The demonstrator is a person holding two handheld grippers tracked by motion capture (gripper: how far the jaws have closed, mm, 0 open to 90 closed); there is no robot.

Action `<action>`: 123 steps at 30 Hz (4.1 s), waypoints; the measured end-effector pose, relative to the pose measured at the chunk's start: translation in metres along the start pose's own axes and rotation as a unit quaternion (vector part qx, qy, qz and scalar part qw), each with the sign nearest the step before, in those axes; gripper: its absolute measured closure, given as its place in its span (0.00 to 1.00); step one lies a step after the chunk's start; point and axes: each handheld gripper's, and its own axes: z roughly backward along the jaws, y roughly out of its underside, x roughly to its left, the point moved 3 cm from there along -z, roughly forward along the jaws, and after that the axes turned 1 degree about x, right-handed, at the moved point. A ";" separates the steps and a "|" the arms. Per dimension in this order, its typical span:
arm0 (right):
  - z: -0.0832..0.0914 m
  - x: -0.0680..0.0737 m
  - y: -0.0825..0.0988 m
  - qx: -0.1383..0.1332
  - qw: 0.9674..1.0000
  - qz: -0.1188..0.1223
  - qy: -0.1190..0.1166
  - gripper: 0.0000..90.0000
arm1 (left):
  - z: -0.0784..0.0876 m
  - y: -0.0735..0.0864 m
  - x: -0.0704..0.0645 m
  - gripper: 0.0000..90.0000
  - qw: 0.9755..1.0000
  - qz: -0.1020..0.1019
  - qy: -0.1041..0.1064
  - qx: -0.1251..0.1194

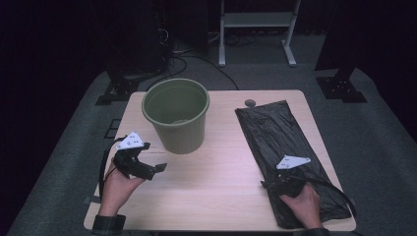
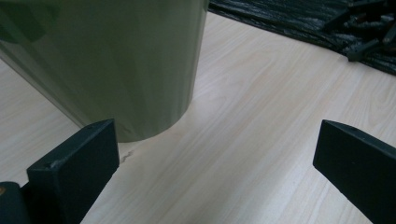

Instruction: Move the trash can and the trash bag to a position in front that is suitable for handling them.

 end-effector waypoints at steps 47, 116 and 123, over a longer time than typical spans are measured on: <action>0.000 0.000 0.000 0.000 1.000 -0.002 0.001 0.13 | 0.022 -0.104 0.085 0.00 0.999 0.008 -0.034 -0.013; 0.000 0.000 0.000 0.000 1.000 -0.001 0.001 0.13 | -0.015 -0.084 0.004 0.00 0.998 -0.035 0.050 0.031; 0.000 0.000 0.000 0.000 1.000 -0.002 0.001 0.13 | -0.013 -0.081 -0.013 0.00 0.997 -0.043 0.061 0.024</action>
